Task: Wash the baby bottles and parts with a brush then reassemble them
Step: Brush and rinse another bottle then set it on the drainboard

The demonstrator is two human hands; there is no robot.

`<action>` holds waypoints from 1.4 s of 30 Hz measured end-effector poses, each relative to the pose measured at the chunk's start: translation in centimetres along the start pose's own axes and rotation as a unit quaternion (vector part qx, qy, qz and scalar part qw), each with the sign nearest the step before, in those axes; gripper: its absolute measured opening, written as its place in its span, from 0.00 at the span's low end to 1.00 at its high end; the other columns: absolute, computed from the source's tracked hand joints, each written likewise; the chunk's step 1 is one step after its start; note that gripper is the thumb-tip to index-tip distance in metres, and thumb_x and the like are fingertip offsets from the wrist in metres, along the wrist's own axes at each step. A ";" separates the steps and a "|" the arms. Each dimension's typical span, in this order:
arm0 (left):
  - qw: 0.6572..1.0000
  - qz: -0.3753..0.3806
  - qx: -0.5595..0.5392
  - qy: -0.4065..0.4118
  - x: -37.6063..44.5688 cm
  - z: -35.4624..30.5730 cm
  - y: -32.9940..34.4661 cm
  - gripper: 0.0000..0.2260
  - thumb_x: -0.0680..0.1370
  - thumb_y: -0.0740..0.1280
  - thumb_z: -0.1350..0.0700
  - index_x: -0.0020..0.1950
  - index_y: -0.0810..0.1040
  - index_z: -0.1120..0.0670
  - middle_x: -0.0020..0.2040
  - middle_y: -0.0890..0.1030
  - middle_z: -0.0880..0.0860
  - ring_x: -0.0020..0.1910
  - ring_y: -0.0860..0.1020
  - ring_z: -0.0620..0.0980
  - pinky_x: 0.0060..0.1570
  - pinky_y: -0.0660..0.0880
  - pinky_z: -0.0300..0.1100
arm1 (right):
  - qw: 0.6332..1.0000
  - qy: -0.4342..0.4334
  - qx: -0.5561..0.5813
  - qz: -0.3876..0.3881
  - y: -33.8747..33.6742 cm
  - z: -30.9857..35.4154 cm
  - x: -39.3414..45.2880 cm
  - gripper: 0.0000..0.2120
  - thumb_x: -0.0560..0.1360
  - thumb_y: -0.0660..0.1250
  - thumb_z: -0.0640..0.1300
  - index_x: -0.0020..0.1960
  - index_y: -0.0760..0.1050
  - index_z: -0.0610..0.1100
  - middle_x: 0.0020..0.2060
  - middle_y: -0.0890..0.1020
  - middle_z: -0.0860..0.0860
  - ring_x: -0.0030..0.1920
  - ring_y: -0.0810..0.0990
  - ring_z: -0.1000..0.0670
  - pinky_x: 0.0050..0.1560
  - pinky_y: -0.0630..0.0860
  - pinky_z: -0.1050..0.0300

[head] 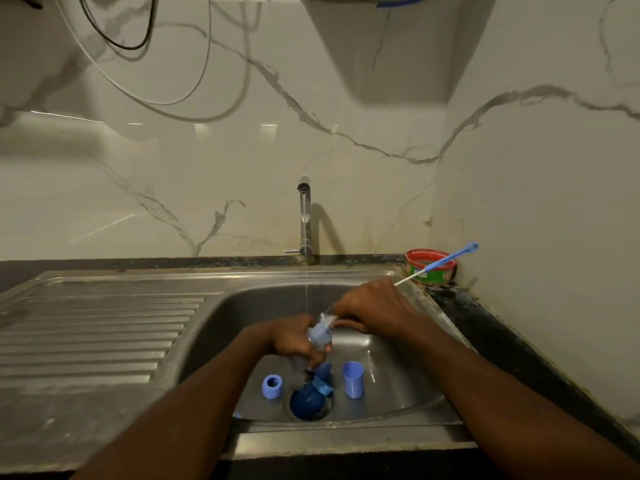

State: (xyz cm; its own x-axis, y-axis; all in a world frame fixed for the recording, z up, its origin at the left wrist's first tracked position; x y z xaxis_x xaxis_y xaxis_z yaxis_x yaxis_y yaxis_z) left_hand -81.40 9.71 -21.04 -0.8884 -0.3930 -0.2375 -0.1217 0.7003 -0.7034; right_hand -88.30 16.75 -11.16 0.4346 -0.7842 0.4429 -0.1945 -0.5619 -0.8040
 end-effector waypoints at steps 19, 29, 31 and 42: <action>0.844 -0.313 0.427 -0.085 -1.8 -1.2 -5.6 0.24 0.75 0.74 0.51 0.70 0.72 0.43 0.61 0.80 0.50 0.59 0.78 0.51 0.59 0.76 0.48 | 0.947 0.237 0.128 0.175 1.7 -4.0 -1.4 0.22 0.77 0.64 0.66 0.64 0.79 0.54 0.57 0.83 0.50 0.57 0.79 0.47 0.53 0.75 0.51; 0.795 -0.250 0.512 -0.208 -2.2 2.1 -5.5 0.16 0.78 0.71 0.58 0.65 0.79 0.51 0.60 0.82 0.52 0.60 0.81 0.54 0.59 0.76 0.49 | 0.959 0.223 -0.052 0.166 -2.3 -4.8 -1.7 0.15 0.77 0.66 0.60 0.56 0.82 0.52 0.48 0.83 0.50 0.48 0.82 0.48 0.43 0.71 0.55; 0.780 -0.234 0.531 -0.234 -3.1 3.4 -5.9 0.14 0.78 0.70 0.59 0.63 0.80 0.52 0.59 0.82 0.53 0.58 0.82 0.55 0.57 0.77 0.50 | 0.956 0.231 -0.060 0.169 -2.4 -5.2 -2.1 0.14 0.77 0.66 0.59 0.55 0.82 0.52 0.47 0.83 0.50 0.47 0.81 0.49 0.41 0.69 0.56; 0.751 -0.166 0.592 -0.242 0.2 0.8 -3.0 0.18 0.79 0.70 0.56 0.68 0.74 0.58 0.59 0.78 0.58 0.59 0.77 0.57 0.61 0.74 0.52 | 0.940 0.271 -0.086 0.190 -0.3 -4.3 -1.5 0.12 0.78 0.66 0.54 0.55 0.82 0.49 0.47 0.82 0.50 0.49 0.82 0.49 0.43 0.71 0.56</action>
State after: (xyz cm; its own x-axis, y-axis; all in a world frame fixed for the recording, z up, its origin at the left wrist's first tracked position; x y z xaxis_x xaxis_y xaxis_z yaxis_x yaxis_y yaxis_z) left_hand -80.81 7.05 -19.55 -0.5958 -0.8002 0.0688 0.4318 -0.3914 -0.8126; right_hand -92.72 17.00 -9.86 -0.1979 -0.9296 0.3110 -0.4039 -0.2118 -0.8900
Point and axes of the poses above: each hand's wrist, its own x-axis towards the middle knuckle, its own y-axis out of the palm, z = x × y, the point moved 10 cm from there along x, towards the middle knuckle
